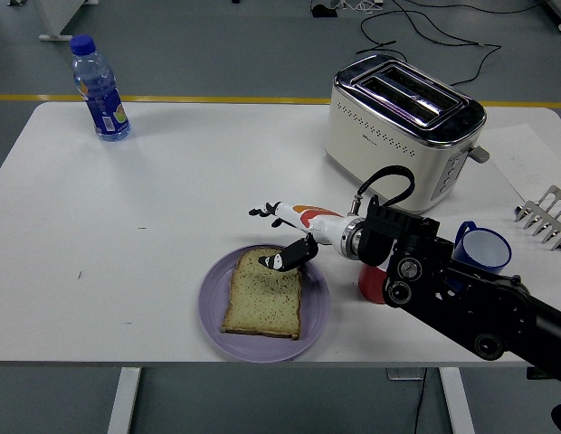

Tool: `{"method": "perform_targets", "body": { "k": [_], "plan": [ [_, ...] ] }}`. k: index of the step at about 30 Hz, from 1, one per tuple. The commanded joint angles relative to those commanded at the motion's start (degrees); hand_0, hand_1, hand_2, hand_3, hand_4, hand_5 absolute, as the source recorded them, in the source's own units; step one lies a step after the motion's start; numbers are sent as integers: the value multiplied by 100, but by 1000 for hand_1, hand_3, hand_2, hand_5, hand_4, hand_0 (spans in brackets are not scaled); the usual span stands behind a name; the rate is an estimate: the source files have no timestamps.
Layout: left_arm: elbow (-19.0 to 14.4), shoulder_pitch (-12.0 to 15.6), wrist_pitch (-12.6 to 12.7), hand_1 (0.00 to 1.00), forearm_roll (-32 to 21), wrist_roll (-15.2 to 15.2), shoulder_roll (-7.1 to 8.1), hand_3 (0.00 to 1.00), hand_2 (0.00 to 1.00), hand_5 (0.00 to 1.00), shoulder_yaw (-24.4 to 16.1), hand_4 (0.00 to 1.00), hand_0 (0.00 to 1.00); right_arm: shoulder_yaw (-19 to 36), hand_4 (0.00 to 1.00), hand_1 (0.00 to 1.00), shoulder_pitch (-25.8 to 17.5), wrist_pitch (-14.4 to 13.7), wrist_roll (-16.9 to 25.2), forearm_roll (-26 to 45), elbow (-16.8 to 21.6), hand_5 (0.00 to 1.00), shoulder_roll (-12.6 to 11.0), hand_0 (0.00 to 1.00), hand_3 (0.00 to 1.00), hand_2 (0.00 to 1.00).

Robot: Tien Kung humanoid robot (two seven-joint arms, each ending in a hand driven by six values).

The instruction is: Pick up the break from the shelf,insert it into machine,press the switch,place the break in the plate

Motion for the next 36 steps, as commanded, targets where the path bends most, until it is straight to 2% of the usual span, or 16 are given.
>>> {"method": "perform_targets", "body": {
  "k": [4, 7, 8, 13, 14, 17, 19, 20, 21, 25, 26, 27, 30, 31, 32, 36],
  "plan": [
    [0, 8, -8, 580, 18, -3, 7, 640, 614, 998, -11, 375, 668, 268, 754, 868, -101, -34, 116, -96, 336, 203, -158, 901, 965, 943],
    [0, 12, -10, 580, 2, -11, 11, 640, 614, 998, -4, 375, 668, 541, 754, 868, -188, -131, 542, 109, 667, 203, -294, 901, 965, 943],
    [0, 13, -10, 580, 1, -12, 11, 639, 615, 998, -4, 377, 668, 577, 616, 767, -197, -146, 672, 152, 714, 191, -310, 816, 795, 811],
    [0, 0, -9, 580, -76, -35, 19, 639, 615, 998, 48, 377, 668, 1240, 616, 767, -381, -480, 1730, 1208, 1394, 191, -580, 816, 795, 811],
    [0, -2, -9, 579, -78, -35, 19, 640, 614, 998, 49, 377, 669, 1342, 493, 693, -396, -512, 1982, 1469, 1479, 143, -601, 735, 679, 715],
    [0, -9, -10, 579, -91, -38, 23, 640, 614, 998, 60, 377, 669, 1596, 493, 693, -464, -603, 2470, 2089, 1663, 143, -669, 735, 679, 715],
    [0, -17, -9, 579, -85, -34, 24, 640, 614, 998, 46, 377, 669, 1981, 493, 693, -584, -741, 2898, 2610, 1875, 143, -762, 735, 679, 715],
    [0, -19, -9, 577, -81, -32, 23, 639, 613, 998, 42, 376, 669, 2146, 473, 698, -617, -789, 3080, 2833, 1929, 140, -790, 733, 628, 703],
    [0, -22, -9, 577, -87, -31, 23, 639, 613, 998, 45, 376, 669, 2337, 473, 698, -675, -842, 3256, 3057, 1977, 140, -837, 733, 628, 703],
    [0, -21, -10, 577, -72, -21, 20, 639, 613, 998, 28, 376, 669, 3046, 473, 698, -872, -998, 3729, 4025, 1931, 140, -980, 733, 628, 703],
    [0, -20, -12, 576, -56, -17, 20, 639, 614, 998, 19, 376, 668, 3223, 482, 728, -935, -1044, 3795, 4249, 1874, 164, -1020, 774, 667, 751],
    [0, -19, -13, 576, -45, -14, 20, 639, 614, 998, 13, 376, 668, 3386, 482, 728, -977, -1073, 3832, 4509, 1835, 164, -1046, 774, 667, 751],
    [0, -17, -11, 576, -37, -13, 22, 639, 614, 998, 0, 376, 668, 3775, 482, 728, -1109, -1213, 3868, 5254, 1649, 164, -1124, 774, 667, 751],
    [0, -17, -12, 576, -31, -12, 23, 639, 614, 998, -5, 376, 668, 3938, 482, 728, -1168, -1251, 3878, 5478, 1531, 164, -1157, 774, 667, 751],
    [0, -16, -13, 576, -28, -12, 23, 639, 612, 998, -7, 375, 669, 4056, 490, 749, -1214, -1305, 3883, 5738, 1446, 187, -1183, 812, 711, 776],
    [0, -10, -13, 576, -12, -10, 20, 639, 612, 998, -25, 375, 669, 4585, 490, 749, -1434, -1557, 3800, 6669, 996, 187, -1271, 812, 711, 776]
  ]
}}
